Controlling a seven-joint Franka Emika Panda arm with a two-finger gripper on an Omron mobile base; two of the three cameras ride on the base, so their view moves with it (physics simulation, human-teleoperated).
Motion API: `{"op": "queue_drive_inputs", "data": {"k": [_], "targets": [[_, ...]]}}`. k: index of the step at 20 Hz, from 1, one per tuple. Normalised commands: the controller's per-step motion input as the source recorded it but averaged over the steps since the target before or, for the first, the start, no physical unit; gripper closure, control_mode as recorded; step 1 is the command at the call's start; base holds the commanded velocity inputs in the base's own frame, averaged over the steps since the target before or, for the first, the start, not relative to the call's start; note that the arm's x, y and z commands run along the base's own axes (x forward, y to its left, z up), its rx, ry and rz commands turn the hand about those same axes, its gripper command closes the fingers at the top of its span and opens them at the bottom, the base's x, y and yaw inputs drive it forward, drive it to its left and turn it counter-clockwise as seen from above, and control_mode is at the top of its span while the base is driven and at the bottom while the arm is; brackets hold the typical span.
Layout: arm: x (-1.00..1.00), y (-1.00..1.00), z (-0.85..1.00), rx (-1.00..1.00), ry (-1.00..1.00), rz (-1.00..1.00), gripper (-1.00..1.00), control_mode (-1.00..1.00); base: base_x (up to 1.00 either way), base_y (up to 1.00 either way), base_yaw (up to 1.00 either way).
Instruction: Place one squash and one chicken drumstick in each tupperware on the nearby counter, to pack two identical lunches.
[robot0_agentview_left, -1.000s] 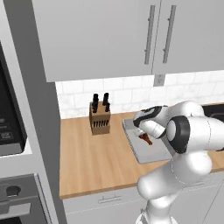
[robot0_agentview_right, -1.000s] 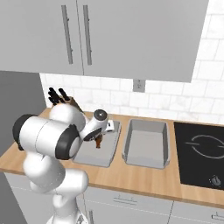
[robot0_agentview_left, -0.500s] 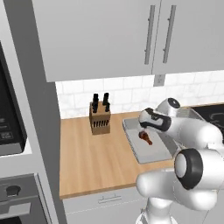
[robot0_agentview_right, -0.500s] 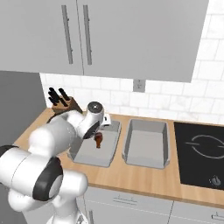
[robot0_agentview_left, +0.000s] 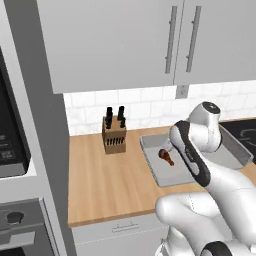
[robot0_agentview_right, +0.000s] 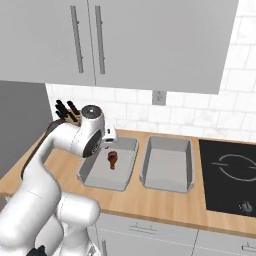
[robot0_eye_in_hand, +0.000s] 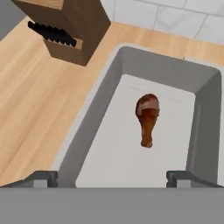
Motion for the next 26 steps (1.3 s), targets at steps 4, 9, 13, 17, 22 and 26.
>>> {"op": "queue_drive_inputs", "data": {"k": [4, 9, 13, 17, 22, 26], "targets": [[-1.0, 0.18, 0.0, -0.05, -0.26, 0.0, -1.0, -1.0, 0.0, 0.0, 0.0], [-0.99, 0.2, 0.0, -0.03, -0.11, -0.01, -1.0, -1.0, 0.0, 0.0, 0.0], [-0.25, 0.07, 0.0, -0.01, -0.01, 0.0, -1.0, 1.0, -0.75, 0.17, 0.0], [0.0, 0.0, 0.0, 0.0, 0.0, 0.0, -1.0, 1.0, -1.0, 0.23, 0.0], [0.0, 0.0, 0.0, 0.0, 0.0, 0.0, -1.0, 1.0, -1.0, 0.47, 0.1], [0.0, 0.0, 0.0, 0.0, 0.0, 0.0, -1.0, 1.0, -1.0, 0.56, 0.24]]}}
